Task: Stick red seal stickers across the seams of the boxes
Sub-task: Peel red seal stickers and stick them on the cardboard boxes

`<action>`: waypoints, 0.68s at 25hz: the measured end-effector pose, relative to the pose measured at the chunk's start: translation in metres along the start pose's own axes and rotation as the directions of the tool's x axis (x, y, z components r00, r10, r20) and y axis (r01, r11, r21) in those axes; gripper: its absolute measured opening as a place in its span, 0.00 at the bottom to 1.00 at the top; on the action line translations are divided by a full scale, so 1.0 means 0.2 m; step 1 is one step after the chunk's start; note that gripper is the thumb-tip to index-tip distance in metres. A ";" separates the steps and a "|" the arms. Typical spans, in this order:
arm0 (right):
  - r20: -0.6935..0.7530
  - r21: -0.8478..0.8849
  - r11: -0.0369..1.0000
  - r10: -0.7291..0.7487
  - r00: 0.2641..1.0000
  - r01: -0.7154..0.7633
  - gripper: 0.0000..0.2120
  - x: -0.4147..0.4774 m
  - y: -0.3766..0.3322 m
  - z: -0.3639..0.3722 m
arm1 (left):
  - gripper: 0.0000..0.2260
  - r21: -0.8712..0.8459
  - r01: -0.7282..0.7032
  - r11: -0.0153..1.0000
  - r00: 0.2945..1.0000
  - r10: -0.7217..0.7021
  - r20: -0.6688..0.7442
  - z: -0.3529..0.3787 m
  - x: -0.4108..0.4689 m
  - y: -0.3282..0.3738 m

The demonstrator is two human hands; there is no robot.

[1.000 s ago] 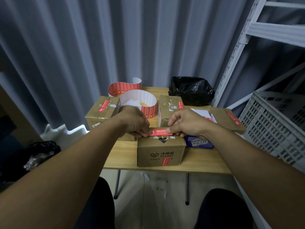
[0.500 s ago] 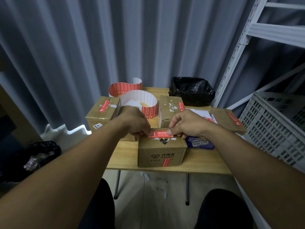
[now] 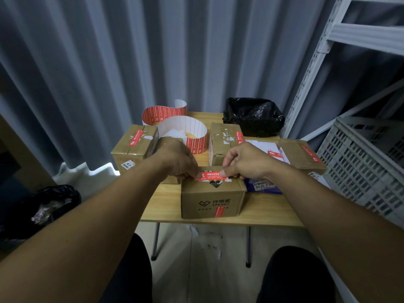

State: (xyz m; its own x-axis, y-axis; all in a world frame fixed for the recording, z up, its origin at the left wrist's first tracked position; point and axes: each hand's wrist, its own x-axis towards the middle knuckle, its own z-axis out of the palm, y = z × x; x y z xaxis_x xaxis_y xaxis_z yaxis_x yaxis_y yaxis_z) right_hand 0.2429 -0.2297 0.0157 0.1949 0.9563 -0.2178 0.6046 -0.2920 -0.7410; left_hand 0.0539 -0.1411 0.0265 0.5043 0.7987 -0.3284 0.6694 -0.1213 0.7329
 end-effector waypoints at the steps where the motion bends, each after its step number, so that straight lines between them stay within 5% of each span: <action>1: -0.001 -0.010 1.000 -0.002 1.000 0.002 0.10 0.00 0.00 0.00 | 0.08 0.007 -0.003 1.000 1.000 0.003 -0.001 0.00 0.00 0.00; 17: -0.143 -0.118 0.993 0.012 0.990 -0.029 0.10 -0.04 -0.02 0.06 | 0.09 0.247 -0.034 0.968 0.994 0.060 -0.096 0.06 0.03 -0.01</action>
State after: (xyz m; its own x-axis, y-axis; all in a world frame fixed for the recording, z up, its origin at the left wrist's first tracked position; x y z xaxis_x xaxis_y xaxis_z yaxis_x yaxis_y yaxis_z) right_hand 0.2293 -0.2368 0.0134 0.3107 0.9411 -0.1332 0.6857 -0.3189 -0.6543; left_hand 0.0631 -0.1432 0.0164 0.4885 0.8431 -0.2251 0.7659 -0.2906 0.5736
